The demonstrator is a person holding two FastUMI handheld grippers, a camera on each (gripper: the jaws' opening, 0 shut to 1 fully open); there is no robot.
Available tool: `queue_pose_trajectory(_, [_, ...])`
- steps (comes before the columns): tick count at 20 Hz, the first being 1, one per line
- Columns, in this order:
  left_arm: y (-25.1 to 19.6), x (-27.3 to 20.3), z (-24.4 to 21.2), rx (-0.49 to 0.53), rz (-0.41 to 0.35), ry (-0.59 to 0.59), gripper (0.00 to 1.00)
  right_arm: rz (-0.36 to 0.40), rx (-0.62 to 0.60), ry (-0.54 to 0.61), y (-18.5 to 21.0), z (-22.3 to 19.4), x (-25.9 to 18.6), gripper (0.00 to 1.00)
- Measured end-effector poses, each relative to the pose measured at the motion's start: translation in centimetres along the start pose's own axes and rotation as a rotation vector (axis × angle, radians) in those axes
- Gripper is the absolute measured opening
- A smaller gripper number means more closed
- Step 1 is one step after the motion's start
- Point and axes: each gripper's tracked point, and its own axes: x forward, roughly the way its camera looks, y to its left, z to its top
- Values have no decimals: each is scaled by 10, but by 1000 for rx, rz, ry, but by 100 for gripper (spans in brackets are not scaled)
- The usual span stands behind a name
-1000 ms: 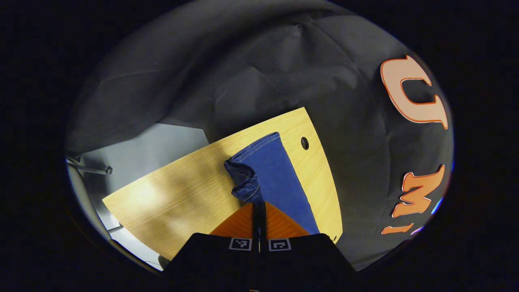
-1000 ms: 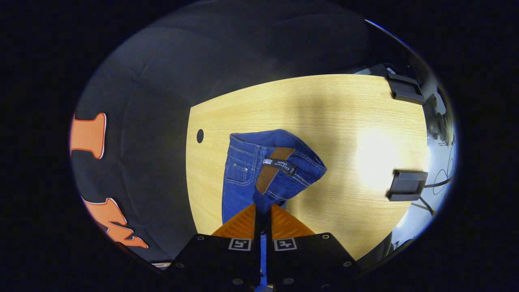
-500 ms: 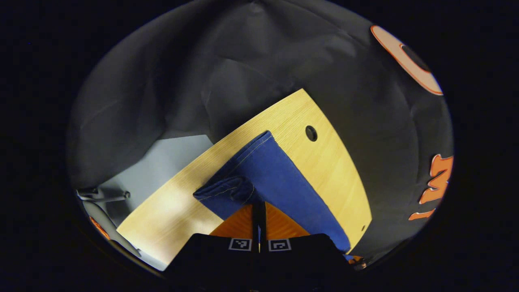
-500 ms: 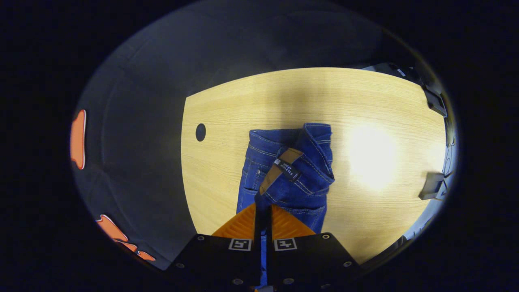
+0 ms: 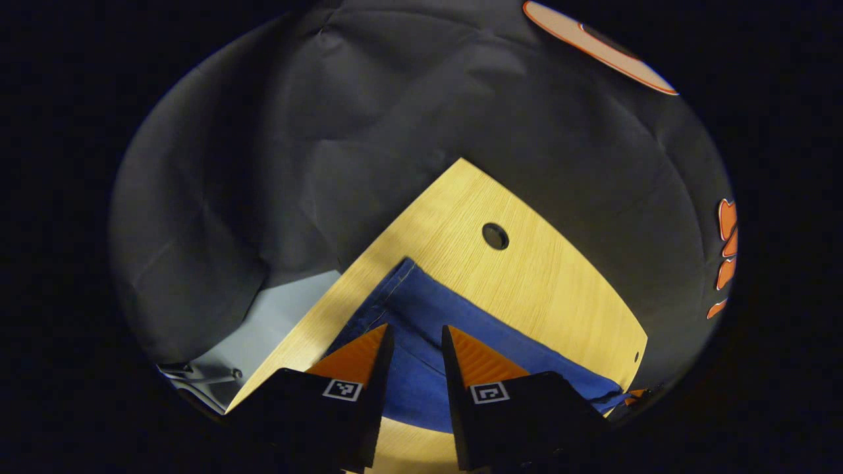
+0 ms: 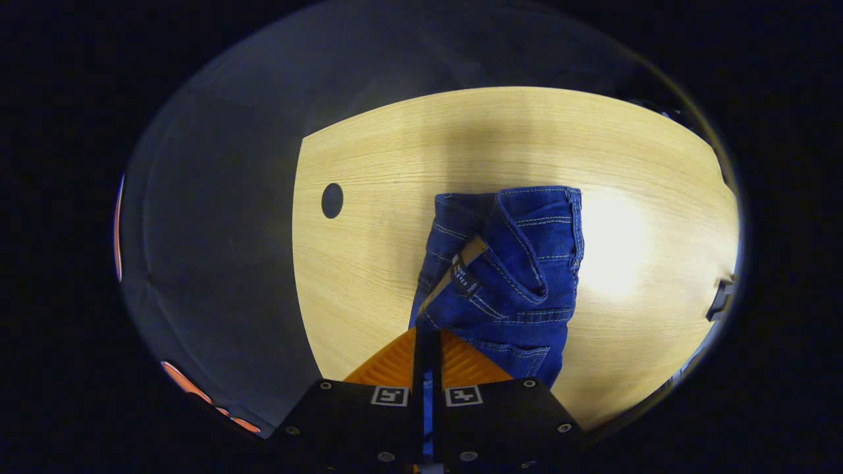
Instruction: Grasp the waist and the cuffs of the jeans and fold them to make the two legs overlap; first hold the waist and fold one-third of the jeans toward the cuffs, then hold the cuffs and fold the remaining one-third in the same direction to finish folding.
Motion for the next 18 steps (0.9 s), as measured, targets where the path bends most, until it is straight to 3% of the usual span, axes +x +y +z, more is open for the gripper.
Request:
queue_pose_trajectory(1, [-7, -7, 5, 8, -18, -27, 63, 26, -35, -8, 4, -1, -6, 6])
queue_pose_trajectory(2, [-16, -10, 7, 25, -44, -50, 61, 71, -71, -20, 10, 1, -13, 2])
queue_pose_trajectory(3, [-20, -17, 7, 51, -61, -78, 68, 127, -92, -41, 21, -1, -22, 17])
queue_pose_trajectory(4, [-26, -19, 9, 89, -65, -106, 68, 162, -119, -64, 28, 1, -28, 29])
queue_pose_trajectory(5, [-32, -31, 12, 124, -72, -136, 77, 195, -151, -94, 34, 5, -36, 36])
queue_pose_trajectory(6, [-41, -36, 13, 149, -85, -165, 77, 210, -197, -121, 36, 9, -41, 53])
queue_pose_trajectory(7, [-51, -45, 9, 166, -110, -182, 84, 195, -240, -143, 31, 13, -43, 49])
queue_pose_trajectory(8, [-57, -49, 5, 180, -132, -200, 89, 171, -281, -160, 23, 15, -42, 69])
queue_pose_trajectory(9, [-65, -56, 1, 199, -146, -218, 85, 149, -309, -175, 12, 18, -42, 71])
queue_pose_trajectory(11, [-80, -73, -3, 258, -160, -276, 94, 86, -373, -198, -18, 23, -47, 80])
queue_pose_trajectory(13, [-92, -89, -2, 343, -151, -374, 97, 58, -412, -216, -35, 28, -42, 87])
queue_pose_trajectory(16, [-116, -117, -3, 416, -197, -483, 97, 10, -394, -232, -58, 37, -34, 98])
queue_pose_trajectory(18, [-131, -137, -9, 448, -215, -529, 97, 13, -373, -234, -65, 43, -27, 98])
